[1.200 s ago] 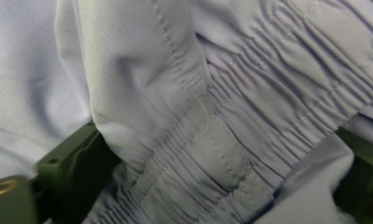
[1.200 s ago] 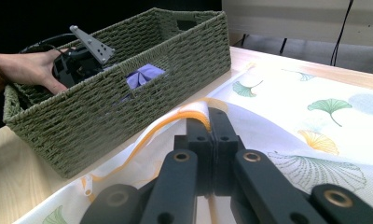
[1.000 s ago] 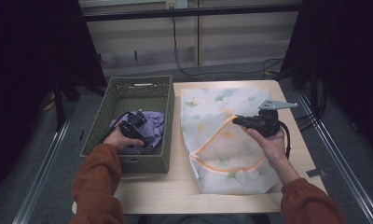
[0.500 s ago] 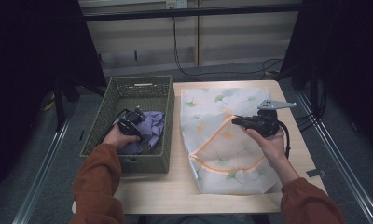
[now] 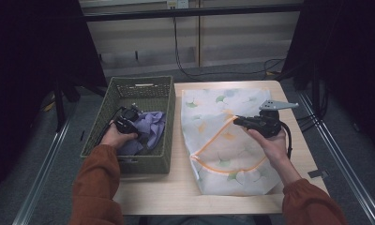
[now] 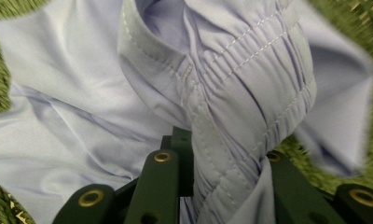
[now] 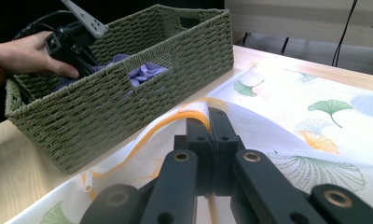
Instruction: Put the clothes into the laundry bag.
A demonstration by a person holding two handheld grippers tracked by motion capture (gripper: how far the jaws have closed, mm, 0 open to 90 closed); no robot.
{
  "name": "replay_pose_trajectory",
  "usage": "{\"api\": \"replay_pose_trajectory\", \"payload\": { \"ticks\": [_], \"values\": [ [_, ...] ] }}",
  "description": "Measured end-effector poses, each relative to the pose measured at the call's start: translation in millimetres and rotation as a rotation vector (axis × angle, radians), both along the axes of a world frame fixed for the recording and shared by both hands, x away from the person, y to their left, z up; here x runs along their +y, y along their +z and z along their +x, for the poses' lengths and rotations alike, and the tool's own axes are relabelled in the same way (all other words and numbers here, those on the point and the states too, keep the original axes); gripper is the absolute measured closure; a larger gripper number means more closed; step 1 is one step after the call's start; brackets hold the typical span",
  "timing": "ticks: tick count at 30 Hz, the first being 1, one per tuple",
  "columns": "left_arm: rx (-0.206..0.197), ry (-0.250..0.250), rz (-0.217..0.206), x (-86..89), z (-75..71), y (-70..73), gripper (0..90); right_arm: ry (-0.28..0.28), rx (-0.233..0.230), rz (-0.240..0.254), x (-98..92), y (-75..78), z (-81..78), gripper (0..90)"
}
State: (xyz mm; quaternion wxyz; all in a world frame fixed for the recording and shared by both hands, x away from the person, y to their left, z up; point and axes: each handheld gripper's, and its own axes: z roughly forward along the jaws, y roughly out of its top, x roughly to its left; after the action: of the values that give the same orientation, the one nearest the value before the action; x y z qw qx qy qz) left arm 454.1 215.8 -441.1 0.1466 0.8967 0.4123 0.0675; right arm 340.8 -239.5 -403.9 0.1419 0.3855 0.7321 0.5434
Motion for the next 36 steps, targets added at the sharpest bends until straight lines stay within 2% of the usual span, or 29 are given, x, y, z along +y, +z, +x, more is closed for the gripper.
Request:
{"api": "replay_pose_trajectory", "payload": {
  "ticks": [3,5,7,9,10,11,12,14,17,18,19,20,22,23,26,27,29,30,31,33,35,36],
  "values": [
    [-0.064,0.010,-0.059,3.1,-3.2,10.2,77.7,0.000,0.002,0.000,-0.4,-0.1,0.1,89.5],
    [-0.077,0.011,-0.065,3.5,-4.8,14.1,77.7,0.000,0.002,0.001,-0.5,0.0,0.1,89.5],
    [-0.118,-0.033,-0.067,4.1,-9.1,20.9,77.7,0.004,0.001,0.006,-0.9,-0.3,0.4,89.5],
    [-0.145,-0.011,-0.126,7.6,-11.9,24.3,77.7,0.006,0.003,0.005,-0.8,-1.0,0.7,89.5],
    [-0.151,-0.026,-0.118,9.8,-12.8,26.7,77.7,0.007,0.003,0.003,-0.7,-1.3,0.6,89.5],
    [-0.171,-0.022,-0.140,11.9,-15.7,29.8,77.7,0.006,0.003,-0.001,-0.6,-1.1,0.4,89.5],
    [-0.171,-0.022,-0.140,11.9,-15.7,29.8,77.7,0.006,0.003,-0.001,-0.6,-1.1,0.4,89.5],
    [-0.230,-0.005,-0.194,13.2,-21.0,34.5,77.7,0.007,-0.001,0.002,-1.2,-0.8,0.3,89.5],
    [-0.275,-0.019,-0.210,16.4,-25.7,42.0,77.7,0.007,-0.001,0.001,-1.3,-1.0,0.2,89.5],
    [-0.275,-0.019,-0.210,16.4,-25.7,42.0,77.7,0.007,-0.001,0.001,-1.3,-1.0,0.2,89.5],
    [-0.281,-0.011,-0.232,17.6,-27.3,44.3,77.7,0.006,0.000,0.002,-1.1,-0.9,0.1,89.5],
    [-0.306,-0.001,-0.253,19.1,-29.9,46.5,77.8,0.005,0.000,0.002,-1.0,-0.7,-0.1,89.5],
    [-0.314,-0.004,-0.258,21.3,-30.3,47.9,77.8,0.005,0.000,0.002,-1.1,-0.7,-0.1,89.5],
    [-0.326,-0.004,-0.281,24.8,-32.5,49.4,77.8,0.004,-0.001,0.003,-1.4,-0.5,-0.1,89.5],
    [-0.333,0.008,-0.283,28.1,-34.3,51.1,77.8,0.005,0.000,0.004,-2.2,-0.4,-0.3,89.5],
    [-0.342,0.014,-0.302,31.2,-35.8,53.8,77.8,0.002,0.000,0.005,-2.3,-0.4,-0.4,89.5],
    [-0.356,0.010,-0.311,32.4,-36.5,55.1,77.8,0.001,0.000,0.005,-2.5,-0.5,-0.4,89.5],
    [-0.370,0.032,-0.338,33.8,-38.7,58.0,77.7,0.004,0.001,0.006,-2.6,-0.8,-0.3,89.5],
    [-0.370,0.032,-0.338,33.8,-38.7,58.0,77.7,0.002,0.002,0.006,-2.5,-0.9,-0.3,89.5],
    [-0.391,0.052,-0.374,36.9,-40.2,59.8,77.7,0.008,0.001,0.006,-1.8,-1.1,-0.2,89.5],
    [-0.395,0.068,-0.377,37.9,-41.2,61.0,77.6,0.008,-0.001,0.004,-1.6,-1.0,-0.3,89.5],
    [-0.409,0.073,-0.376,39.0,-41.6,61.8,77.6,0.008,0.000,0.004,-1.5,-0.9,-0.3,89.5]
  ]
}}
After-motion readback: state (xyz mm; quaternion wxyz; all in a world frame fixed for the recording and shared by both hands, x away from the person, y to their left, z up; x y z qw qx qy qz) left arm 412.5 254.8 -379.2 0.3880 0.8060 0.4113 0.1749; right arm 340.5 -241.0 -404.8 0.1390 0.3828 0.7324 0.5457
